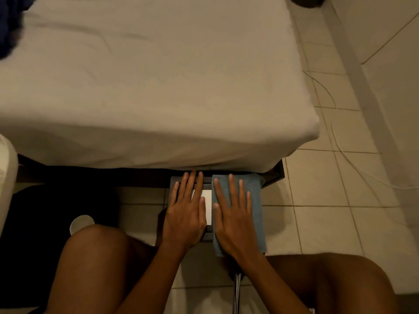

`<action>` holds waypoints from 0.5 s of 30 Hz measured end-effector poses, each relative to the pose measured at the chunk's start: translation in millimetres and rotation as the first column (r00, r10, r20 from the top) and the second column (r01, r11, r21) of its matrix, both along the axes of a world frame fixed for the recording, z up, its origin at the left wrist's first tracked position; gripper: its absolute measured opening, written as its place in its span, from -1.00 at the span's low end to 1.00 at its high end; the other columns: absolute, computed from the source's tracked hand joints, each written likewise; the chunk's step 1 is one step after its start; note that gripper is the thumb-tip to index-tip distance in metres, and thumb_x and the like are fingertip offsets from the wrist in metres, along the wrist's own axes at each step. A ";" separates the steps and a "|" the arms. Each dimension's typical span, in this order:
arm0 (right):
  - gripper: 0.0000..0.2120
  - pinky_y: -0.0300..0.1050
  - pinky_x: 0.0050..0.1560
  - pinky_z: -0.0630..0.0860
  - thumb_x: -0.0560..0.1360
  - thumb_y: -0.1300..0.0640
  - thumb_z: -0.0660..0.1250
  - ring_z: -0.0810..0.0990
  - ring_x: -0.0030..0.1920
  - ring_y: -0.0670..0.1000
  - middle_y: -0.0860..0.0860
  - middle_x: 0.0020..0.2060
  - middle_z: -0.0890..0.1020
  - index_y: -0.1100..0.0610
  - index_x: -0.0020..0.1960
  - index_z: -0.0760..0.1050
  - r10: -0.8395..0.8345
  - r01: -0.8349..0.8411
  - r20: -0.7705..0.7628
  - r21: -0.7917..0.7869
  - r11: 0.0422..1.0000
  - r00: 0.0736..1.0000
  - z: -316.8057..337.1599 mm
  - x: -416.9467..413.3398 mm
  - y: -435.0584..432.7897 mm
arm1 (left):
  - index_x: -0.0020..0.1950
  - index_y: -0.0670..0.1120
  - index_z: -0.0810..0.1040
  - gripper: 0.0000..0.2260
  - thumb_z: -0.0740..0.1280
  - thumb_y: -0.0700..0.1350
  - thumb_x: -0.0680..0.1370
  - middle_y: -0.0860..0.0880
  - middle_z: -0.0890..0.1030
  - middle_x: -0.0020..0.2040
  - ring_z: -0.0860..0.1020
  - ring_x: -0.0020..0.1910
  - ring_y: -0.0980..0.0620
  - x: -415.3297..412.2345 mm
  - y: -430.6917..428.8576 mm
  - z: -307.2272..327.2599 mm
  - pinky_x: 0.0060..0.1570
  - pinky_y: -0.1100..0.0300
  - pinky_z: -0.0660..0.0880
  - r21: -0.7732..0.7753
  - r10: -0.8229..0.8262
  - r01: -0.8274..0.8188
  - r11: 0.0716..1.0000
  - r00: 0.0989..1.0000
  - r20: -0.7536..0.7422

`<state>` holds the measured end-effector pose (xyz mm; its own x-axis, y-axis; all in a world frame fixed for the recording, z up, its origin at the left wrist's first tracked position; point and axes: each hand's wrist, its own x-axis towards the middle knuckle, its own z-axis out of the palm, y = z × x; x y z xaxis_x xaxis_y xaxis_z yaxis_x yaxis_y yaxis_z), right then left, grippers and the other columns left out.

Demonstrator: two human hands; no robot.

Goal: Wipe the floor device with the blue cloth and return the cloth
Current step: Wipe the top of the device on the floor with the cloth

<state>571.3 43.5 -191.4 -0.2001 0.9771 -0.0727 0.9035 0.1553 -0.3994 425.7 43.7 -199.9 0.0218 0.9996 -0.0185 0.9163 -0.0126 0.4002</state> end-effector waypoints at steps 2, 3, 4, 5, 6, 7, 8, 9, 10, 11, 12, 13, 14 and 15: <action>-0.46 0.16 0.59 -0.15 0.67 -0.11 -0.12 -0.24 0.61 0.02 -0.01 0.63 -0.14 -0.12 0.63 -0.11 0.004 -0.004 -0.001 0.000 1.000 1.000 -0.6 1.7 2.4 | 0.62 -0.06 -0.06 -0.48 -0.16 0.04 0.67 -0.04 0.01 0.64 -0.08 0.62 0.03 0.2 -0.1 -0.4 0.57 0.00 0.03 0.001 0.003 -0.003 1.000 1.000 -0.001; -0.46 0.17 0.59 -0.15 0.67 -0.12 -0.13 -0.24 0.61 0.01 -0.01 0.63 -0.14 -0.13 0.63 -0.12 -0.010 0.010 -0.005 -0.007 1.000 1.000 -0.6 0.5 10.3 | 0.62 -0.06 -0.06 -0.48 -0.14 0.03 0.67 -0.04 0.01 0.64 -0.08 0.62 0.03 0.2 -0.2 -0.5 0.56 0.01 0.02 0.003 0.005 -0.005 1.000 1.000 0.002; -0.46 0.17 0.59 -0.15 0.67 -0.13 -0.14 -0.24 0.61 0.00 -0.02 0.63 -0.13 -0.15 0.62 -0.13 -0.029 0.029 -0.004 -0.012 1.000 1.000 -0.7 -1.3 19.1 | 0.62 -0.06 -0.05 -0.48 -0.13 0.03 0.67 -0.04 0.01 0.64 -0.07 0.62 0.03 0.5 -0.2 -0.6 0.56 0.02 0.01 0.005 0.005 -0.005 1.000 1.000 0.003; -0.46 0.17 0.59 -0.14 0.67 -0.13 -0.14 -0.23 0.61 0.00 -0.01 0.63 -0.11 -0.15 0.62 -0.13 -0.046 0.046 0.000 -0.010 0.999 0.999 -0.3 -3.7 27.2 | 0.62 -0.06 -0.05 -0.48 -0.11 0.03 0.67 -0.04 0.01 0.64 -0.07 0.62 0.03 0.6 0.3 -0.8 0.56 0.02 0.01 0.009 0.005 -0.005 1.000 1.000 0.002; -0.46 0.17 0.59 -0.15 0.67 -0.13 -0.15 -0.23 0.61 -0.01 -0.01 0.63 -0.09 -0.14 0.62 -0.13 -0.055 0.055 0.003 -0.009 0.998 0.998 -0.4 -4.7 31.6 | 0.62 -0.06 -0.05 -0.48 -0.10 0.02 0.67 -0.04 0.01 0.64 -0.07 0.62 0.03 0.8 0.9 -0.9 0.56 0.01 0.01 0.009 0.003 -0.003 1.000 1.000 0.003; -0.46 0.15 0.59 -0.17 0.67 -0.13 -0.16 -0.23 0.61 -0.01 -0.01 0.63 -0.09 -0.14 0.62 -0.13 -0.051 0.052 0.007 -0.009 0.999 0.999 -0.4 -4.5 31.5 | 0.62 -0.06 -0.06 -0.48 -0.10 0.02 0.67 -0.04 0.01 0.64 -0.08 0.62 0.03 1.0 0.9 -0.6 0.57 0.01 0.01 0.006 -0.001 0.001 1.000 1.000 0.006; -0.46 0.13 0.59 -0.19 0.66 -0.13 -0.16 -0.24 0.61 -0.01 -0.01 0.63 -0.10 -0.14 0.62 -0.14 -0.040 0.040 0.003 -0.015 0.999 0.999 -0.3 -3.0 29.3 | 0.62 -0.06 -0.06 -0.48 -0.10 0.02 0.66 -0.05 0.01 0.64 -0.08 0.62 0.03 1.0 0.6 -0.2 0.57 0.00 0.02 0.004 0.000 0.000 1.000 1.000 0.009; -0.46 0.12 0.59 -0.20 0.66 -0.13 -0.15 -0.23 0.61 0.00 0.00 0.63 -0.10 -0.14 0.62 -0.14 -0.033 0.033 -0.006 -0.024 0.999 0.999 -0.9 0.1 27.1 | 0.62 -0.06 -0.06 -0.48 -0.10 0.02 0.66 -0.05 0.01 0.64 -0.08 0.62 0.03 1.3 0.5 0.2 0.57 -0.01 0.03 0.004 0.003 -0.003 1.000 1.000 0.012; -0.46 0.13 0.59 -0.18 0.66 -0.13 -0.14 -0.20 0.62 0.01 0.02 0.63 -0.08 -0.14 0.62 -0.13 -0.042 0.042 -0.010 -0.033 0.999 0.999 -1.4 4.6 26.0 | 0.62 -0.06 -0.06 -0.47 -0.09 0.02 0.66 -0.05 0.01 0.64 -0.07 0.62 0.02 1.4 0.6 0.8 0.57 -0.02 0.05 0.000 0.008 -0.008 1.000 1.000 0.015; -0.45 0.15 0.60 -0.14 0.66 -0.14 -0.14 -0.16 0.62 0.03 0.04 0.63 -0.05 -0.13 0.62 -0.12 -0.063 0.063 -0.003 -0.033 0.997 0.998 -2.2 8.6 27.0 | 0.62 -0.06 -0.06 -0.47 -0.09 0.02 0.66 -0.06 0.01 0.63 -0.06 0.62 0.01 1.7 0.9 1.1 0.56 -0.03 0.07 -0.003 0.010 -0.010 1.000 1.000 0.015; -0.45 0.18 0.59 -0.10 0.65 -0.14 -0.14 -0.13 0.62 0.06 0.06 0.63 -0.02 -0.11 0.63 -0.11 -0.087 0.087 0.013 -0.022 0.996 0.996 -2.4 10.7 29.3 | 0.62 -0.06 -0.05 -0.47 -0.08 0.01 0.66 -0.06 0.02 0.63 -0.04 0.62 0.01 1.9 1.0 1.2 0.56 -0.04 0.09 -0.005 0.011 -0.011 1.000 1.000 0.012; -0.44 0.21 0.59 -0.07 0.65 -0.15 -0.13 -0.11 0.62 0.07 0.08 0.62 0.00 -0.09 0.63 -0.09 -0.104 0.104 0.028 -0.009 0.994 0.994 -2.6 10.7 31.4 | 0.62 -0.06 -0.04 -0.47 -0.08 0.01 0.66 -0.06 0.03 0.63 -0.04 0.62 0.00 2.0 1.0 1.4 0.55 -0.05 0.10 -0.003 0.011 -0.011 1.000 1.000 0.011; -0.44 0.21 0.59 -0.08 0.65 -0.15 -0.13 -0.12 0.62 0.08 0.08 0.63 0.00 -0.08 0.63 -0.09 -0.111 0.112 0.033 -0.002 0.994 0.993 -2.1 9.0 31.8 | 0.62 -0.07 -0.04 -0.47 -0.08 0.01 0.66 -0.06 0.04 0.63 -0.03 0.62 0.00 1.8 1.2 1.4 0.55 -0.06 0.11 0.001 0.010 -0.010 1.000 1.000 0.014; -0.44 0.19 0.59 -0.11 0.65 -0.15 -0.14 -0.15 0.62 0.07 0.08 0.63 -0.04 -0.09 0.63 -0.11 -0.107 0.107 0.034 -0.004 0.994 0.994 -1.8 6.9 28.2 | 0.62 -0.07 -0.03 -0.47 -0.08 0.01 0.66 -0.07 0.04 0.63 -0.03 0.62 -0.01 1.5 1.2 1.3 0.55 -0.06 0.11 0.002 0.007 -0.007 1.000 1.000 0.018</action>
